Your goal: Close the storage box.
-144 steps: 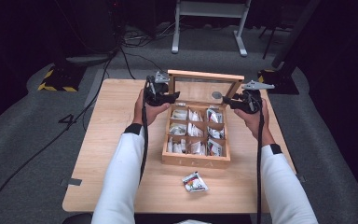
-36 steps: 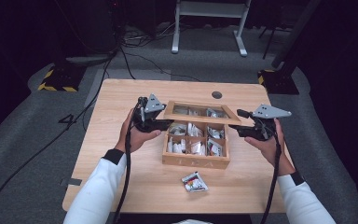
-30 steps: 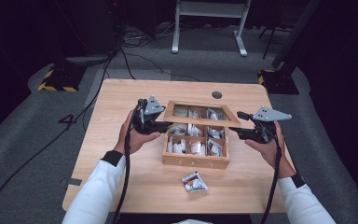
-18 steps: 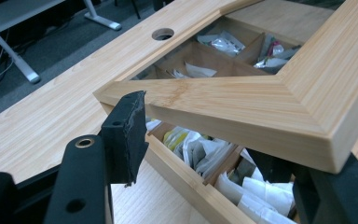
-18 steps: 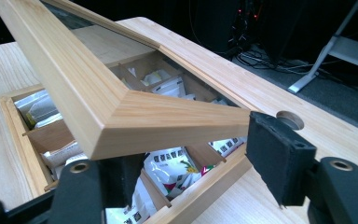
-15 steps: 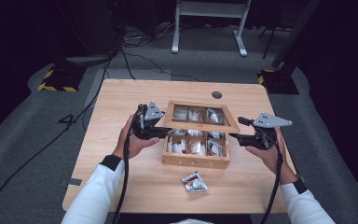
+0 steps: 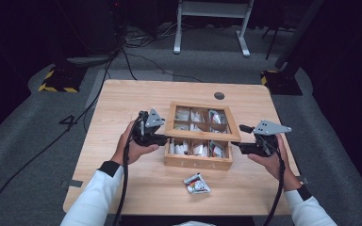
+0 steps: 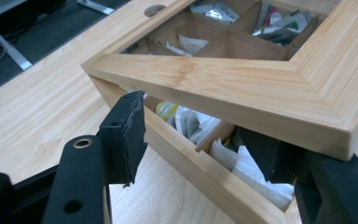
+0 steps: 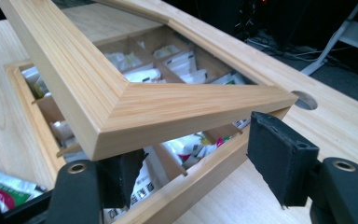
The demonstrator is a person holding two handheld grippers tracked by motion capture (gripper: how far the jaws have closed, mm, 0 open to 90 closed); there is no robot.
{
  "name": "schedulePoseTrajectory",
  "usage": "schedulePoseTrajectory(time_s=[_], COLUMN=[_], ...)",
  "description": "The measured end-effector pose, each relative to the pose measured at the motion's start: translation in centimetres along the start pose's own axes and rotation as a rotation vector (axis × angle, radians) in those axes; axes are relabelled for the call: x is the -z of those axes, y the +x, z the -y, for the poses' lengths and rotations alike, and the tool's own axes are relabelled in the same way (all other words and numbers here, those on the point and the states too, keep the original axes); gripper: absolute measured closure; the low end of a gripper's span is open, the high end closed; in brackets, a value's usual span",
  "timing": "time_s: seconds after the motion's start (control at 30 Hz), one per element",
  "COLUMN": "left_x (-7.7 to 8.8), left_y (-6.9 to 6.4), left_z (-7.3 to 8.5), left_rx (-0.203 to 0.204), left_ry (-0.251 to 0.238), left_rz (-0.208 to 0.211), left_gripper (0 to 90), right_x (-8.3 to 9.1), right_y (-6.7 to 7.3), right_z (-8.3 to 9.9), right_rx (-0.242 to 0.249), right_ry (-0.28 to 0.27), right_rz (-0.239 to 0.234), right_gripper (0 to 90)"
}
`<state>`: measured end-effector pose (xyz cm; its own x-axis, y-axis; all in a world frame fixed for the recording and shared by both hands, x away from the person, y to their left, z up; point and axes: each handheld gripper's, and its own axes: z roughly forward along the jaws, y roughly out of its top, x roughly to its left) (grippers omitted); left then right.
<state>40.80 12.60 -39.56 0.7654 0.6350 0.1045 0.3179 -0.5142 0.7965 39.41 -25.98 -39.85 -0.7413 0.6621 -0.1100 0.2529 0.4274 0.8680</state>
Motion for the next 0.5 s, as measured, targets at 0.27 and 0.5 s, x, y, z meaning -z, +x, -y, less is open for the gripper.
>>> schedulePoseTrajectory(time_s=[0.27,0.5], left_x=[-0.1,-0.3], left_y=[-0.4,-0.5], left_z=[0.8,1.3], left_rx=[-0.008,-0.006], left_ry=[0.013,0.020], left_rz=[0.006,0.023], left_gripper=[41.7,41.4], right_x=[-0.1,0.1], right_y=[0.5,0.9], right_z=[0.8,1.2], right_rx=[0.009,0.022], right_ry=[0.010,0.021], right_rz=[-0.003,-0.026], right_gripper=[36.4,35.9])
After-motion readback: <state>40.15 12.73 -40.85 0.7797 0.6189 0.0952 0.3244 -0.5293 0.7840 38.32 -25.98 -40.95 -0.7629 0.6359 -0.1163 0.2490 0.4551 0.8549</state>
